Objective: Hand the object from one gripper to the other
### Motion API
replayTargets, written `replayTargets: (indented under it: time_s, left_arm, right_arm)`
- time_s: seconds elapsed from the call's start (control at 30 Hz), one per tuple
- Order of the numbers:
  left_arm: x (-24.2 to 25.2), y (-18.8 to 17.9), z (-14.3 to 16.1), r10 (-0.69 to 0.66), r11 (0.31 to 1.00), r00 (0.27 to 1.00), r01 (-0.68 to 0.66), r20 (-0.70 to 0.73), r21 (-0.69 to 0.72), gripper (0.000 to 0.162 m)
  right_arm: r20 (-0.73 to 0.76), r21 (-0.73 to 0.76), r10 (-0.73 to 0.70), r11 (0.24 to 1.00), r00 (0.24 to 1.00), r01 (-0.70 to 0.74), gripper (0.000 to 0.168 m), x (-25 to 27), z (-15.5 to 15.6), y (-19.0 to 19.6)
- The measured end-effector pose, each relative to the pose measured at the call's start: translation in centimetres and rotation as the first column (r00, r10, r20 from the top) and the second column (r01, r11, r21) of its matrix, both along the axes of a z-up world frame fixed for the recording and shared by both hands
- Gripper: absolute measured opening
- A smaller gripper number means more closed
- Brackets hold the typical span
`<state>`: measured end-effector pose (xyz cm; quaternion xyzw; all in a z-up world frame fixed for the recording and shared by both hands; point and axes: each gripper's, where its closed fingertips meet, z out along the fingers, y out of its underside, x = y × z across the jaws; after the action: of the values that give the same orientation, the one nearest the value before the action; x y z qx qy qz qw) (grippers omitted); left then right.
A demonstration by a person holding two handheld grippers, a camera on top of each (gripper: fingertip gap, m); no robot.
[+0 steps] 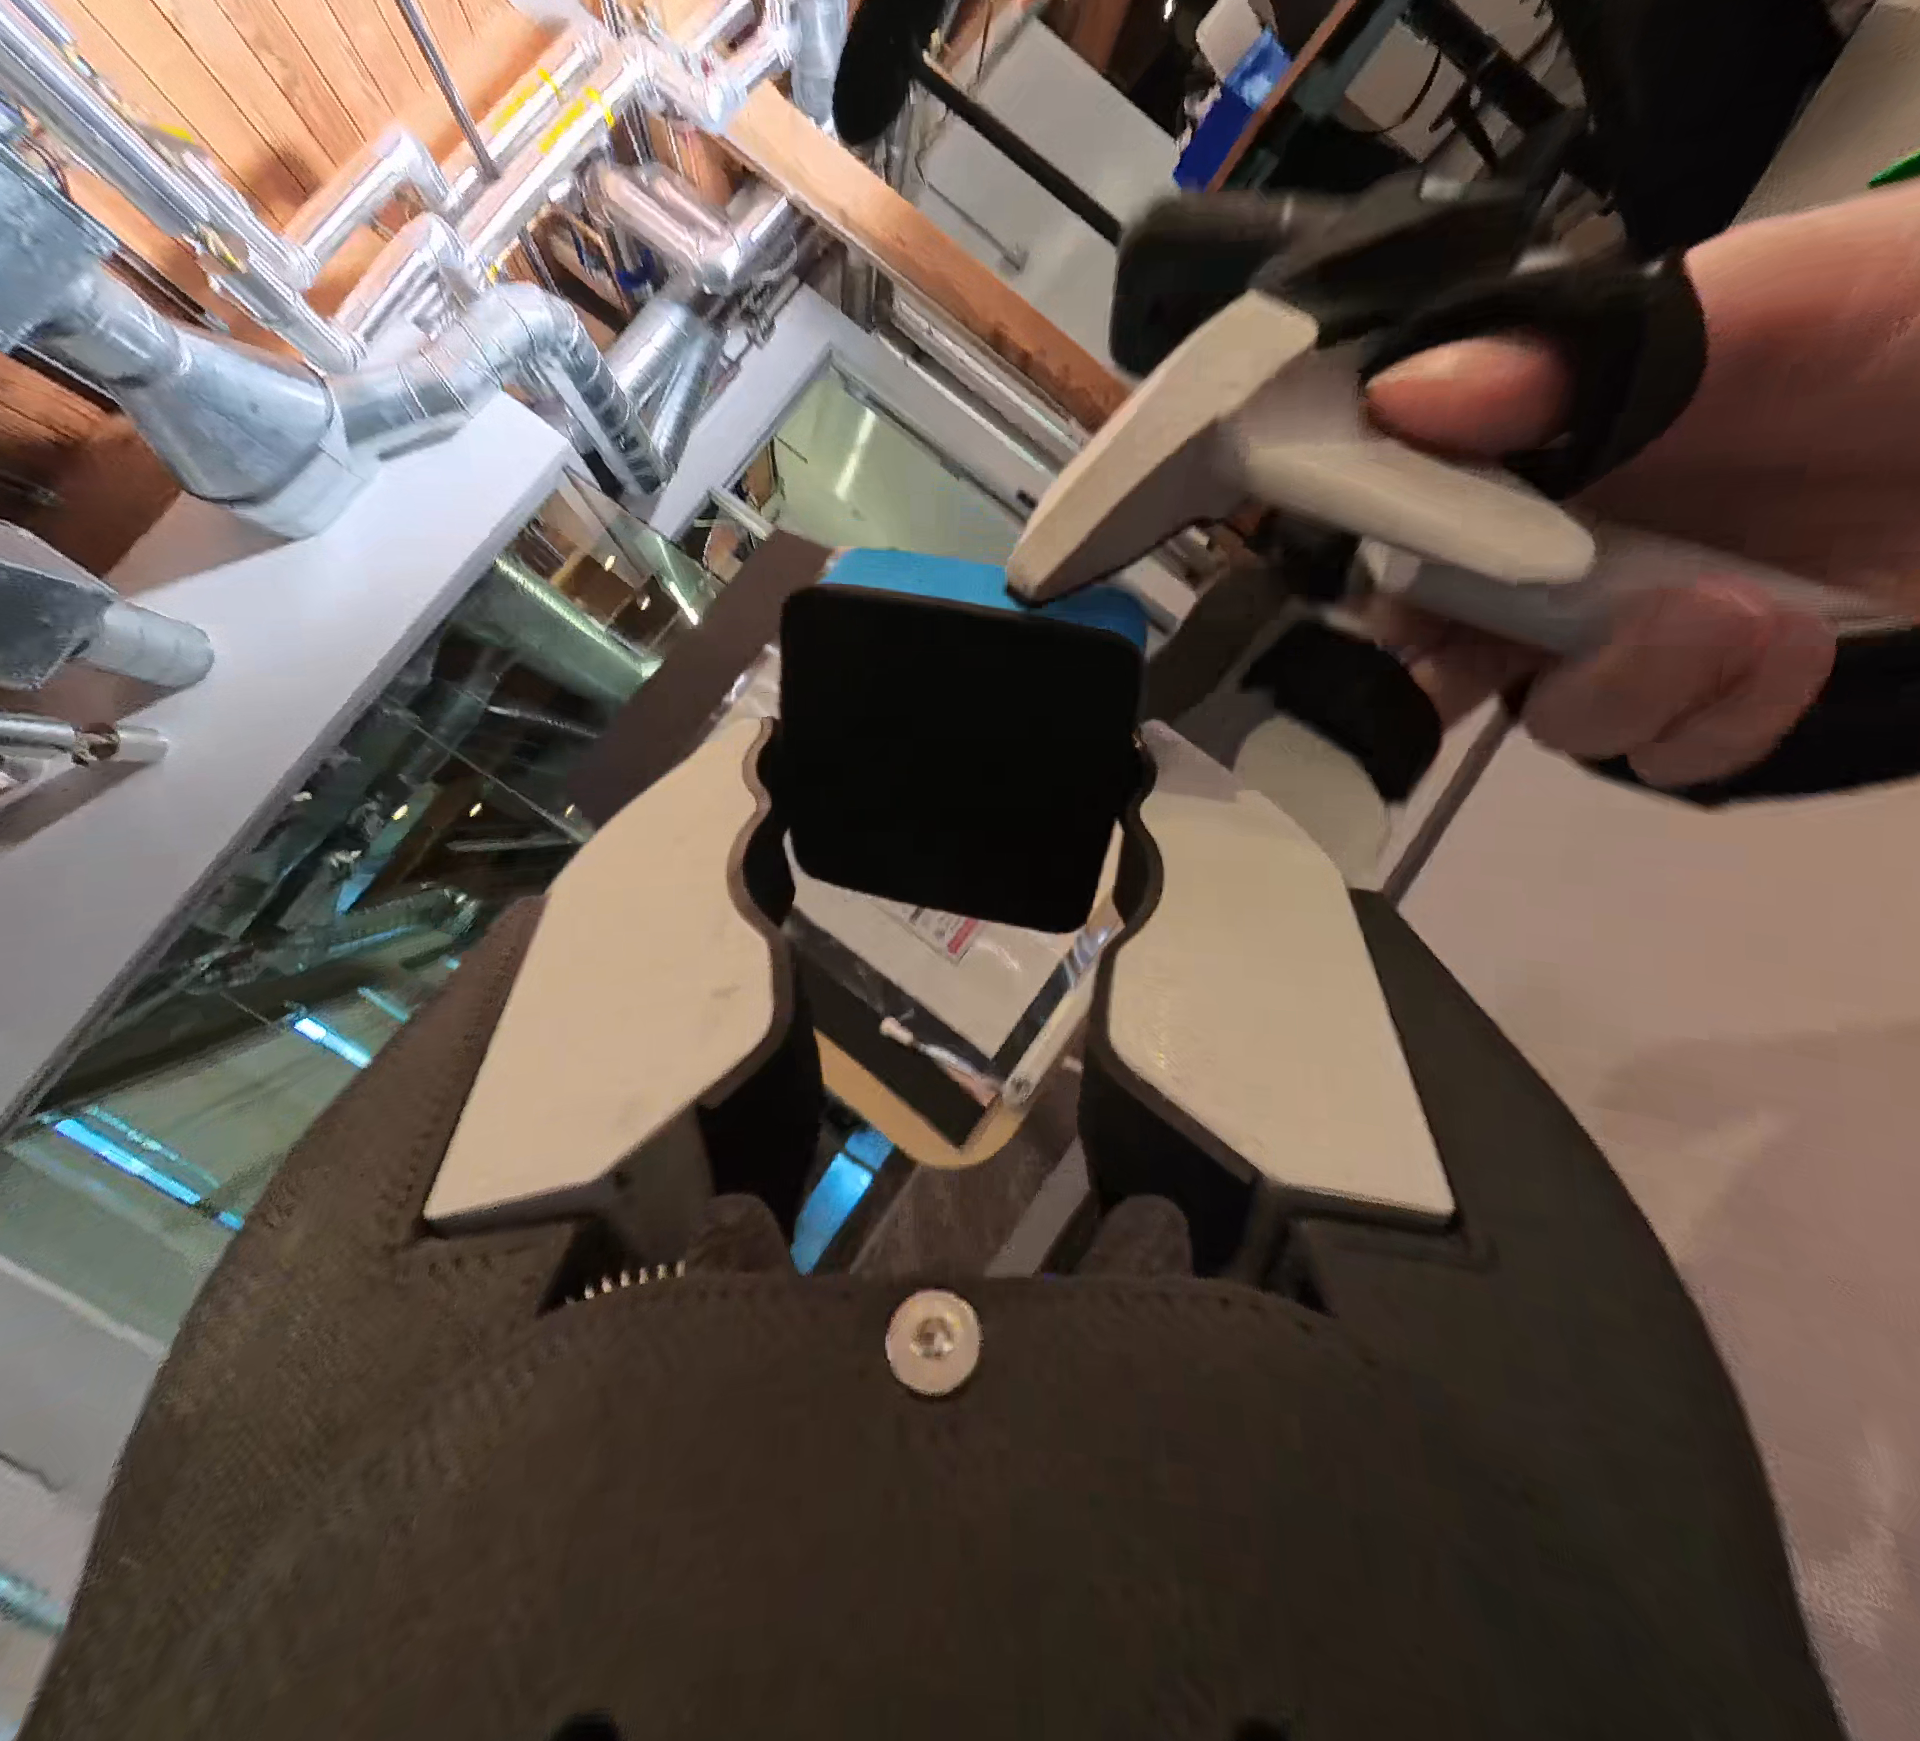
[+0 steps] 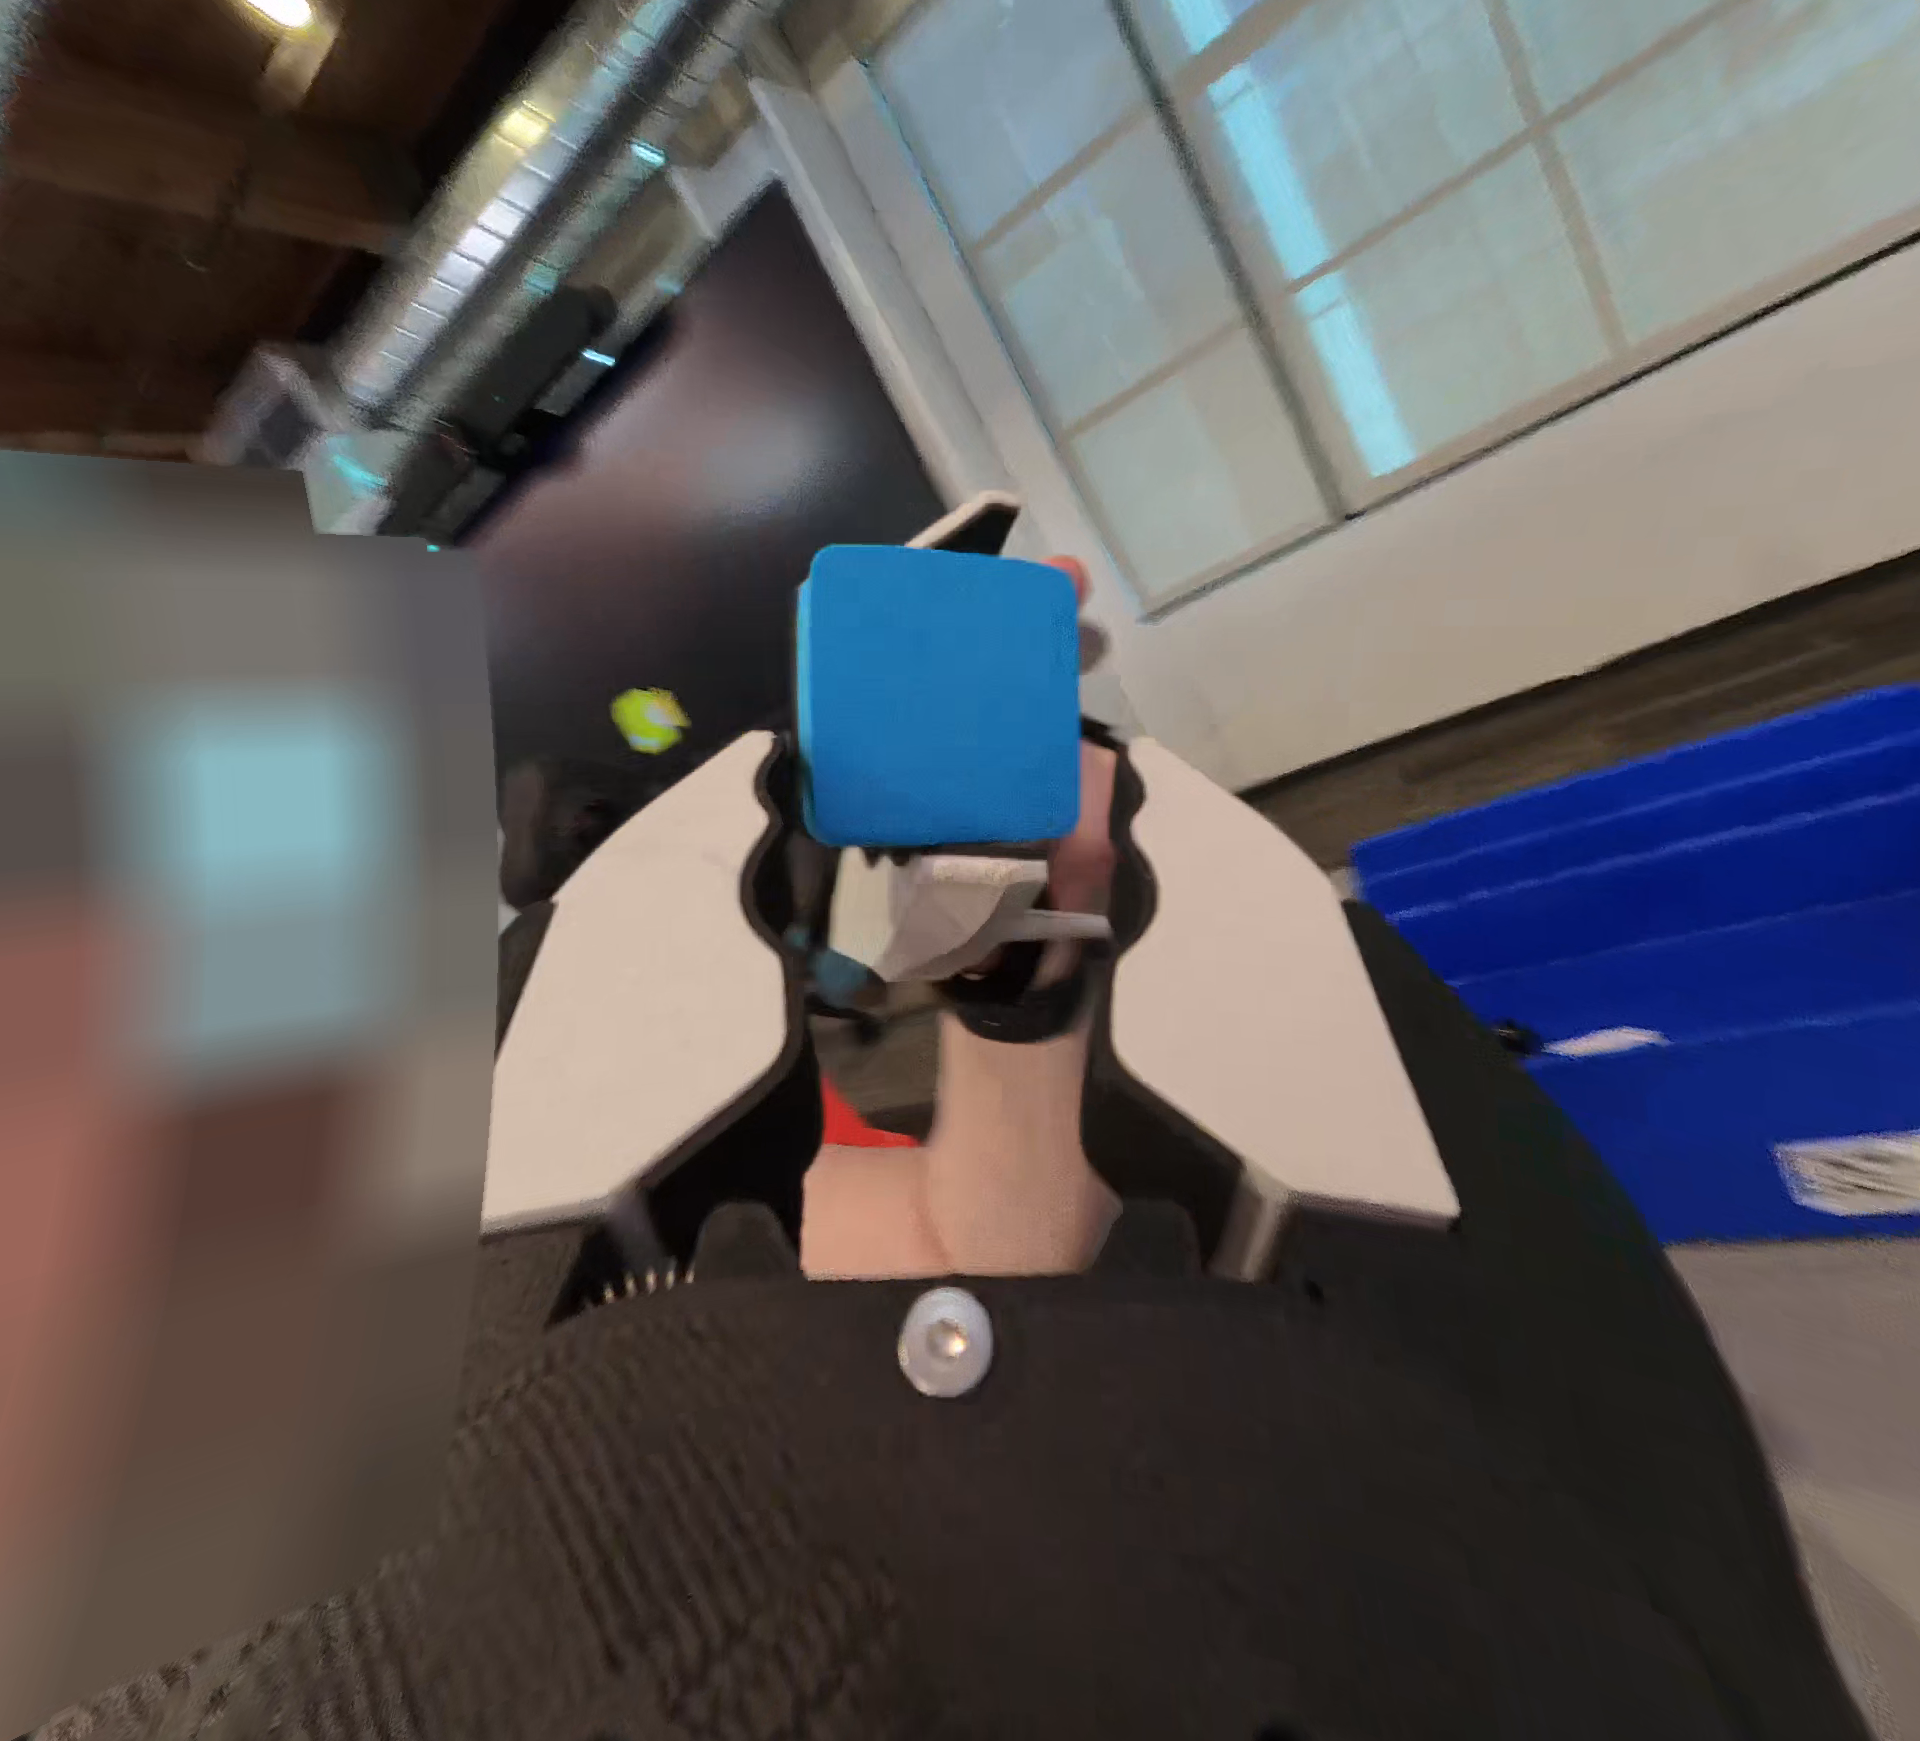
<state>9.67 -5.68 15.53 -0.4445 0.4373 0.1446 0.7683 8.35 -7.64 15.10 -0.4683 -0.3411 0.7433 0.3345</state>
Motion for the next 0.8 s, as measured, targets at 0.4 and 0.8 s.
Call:
replayTargets:
  time_s: [0.4, 0.8]
  left_arm:
    - [-2.6, 2.6, -0.8, 0.498, 0.861, 0.828, -0.440, -0.256, 0.254, 0.060]
    - [1.3, -1.6, 0.5, 0.020, 0.998, 0.997, -0.016, 0.071, -0.067, 0.064]
  right_arm:
    - [-0.247, 0.762, -0.799, 0.190, 0.549, 0.619, 0.064, 2.8, 2.5, 2.1]
    - [-0.159, 0.176, -0.263, 0.941, 0.952, 0.290, 0.024, 4.1, 3.3, 1.1]
